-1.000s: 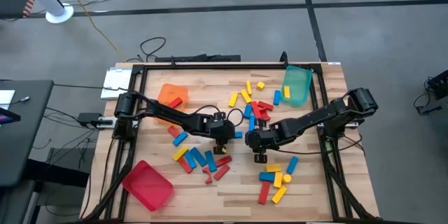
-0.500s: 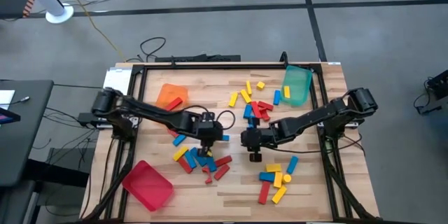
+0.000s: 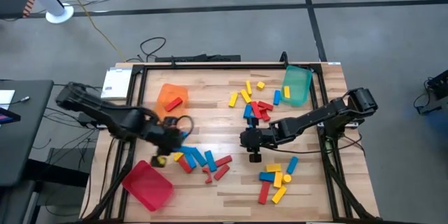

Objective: Sort blocks
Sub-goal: Put the blue wooden block into the red bin

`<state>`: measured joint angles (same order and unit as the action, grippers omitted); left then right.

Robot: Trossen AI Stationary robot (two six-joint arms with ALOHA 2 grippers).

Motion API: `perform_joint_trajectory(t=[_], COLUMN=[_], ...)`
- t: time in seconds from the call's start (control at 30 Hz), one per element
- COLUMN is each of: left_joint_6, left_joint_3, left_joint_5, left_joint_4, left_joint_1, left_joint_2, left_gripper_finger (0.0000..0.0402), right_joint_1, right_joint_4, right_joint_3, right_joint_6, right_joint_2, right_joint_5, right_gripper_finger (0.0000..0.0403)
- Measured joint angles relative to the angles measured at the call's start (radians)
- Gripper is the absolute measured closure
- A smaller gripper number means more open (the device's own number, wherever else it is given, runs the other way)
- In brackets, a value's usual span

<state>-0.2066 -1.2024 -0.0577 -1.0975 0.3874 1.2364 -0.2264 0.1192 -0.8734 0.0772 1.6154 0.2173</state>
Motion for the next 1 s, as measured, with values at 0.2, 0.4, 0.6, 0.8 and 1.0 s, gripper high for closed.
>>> perform_joint_trajectory(t=[0.2,0.4,0.6,0.8,1.0], left_joint_6=[-0.200,-0.381,-0.527,-0.641,-0.699], left_joint_3=[0.041,0.126,0.225,0.267,0.303], left_joint_5=[0.070,0.161,0.203,0.212,0.211], left_joint_4=[-0.122,-0.128,-0.041,0.028,0.089], left_joint_1=[0.125,0.253,0.360,0.431,0.482], left_joint_2=[-0.054,-0.046,-0.045,-0.045,-0.045], left_gripper_finger=[0.0303,0.0303,0.0303,0.0293,0.0291], right_joint_1=[-0.001,-0.001,-0.002,-0.004,-0.029], right_joint_4=[0.001,0.003,0.002,-0.062,-0.110], right_joint_3=[0.000,0.000,0.000,0.000,0.000], right_joint_6=[0.000,-0.001,-0.002,-0.003,-0.031], right_joint_2=[0.000,0.000,0.000,0.000,0.000], right_joint_5=[-0.003,-0.006,-0.009,-0.111,-0.140], right_gripper_finger=[0.0235,0.0235,0.0235,0.0235,0.0235])
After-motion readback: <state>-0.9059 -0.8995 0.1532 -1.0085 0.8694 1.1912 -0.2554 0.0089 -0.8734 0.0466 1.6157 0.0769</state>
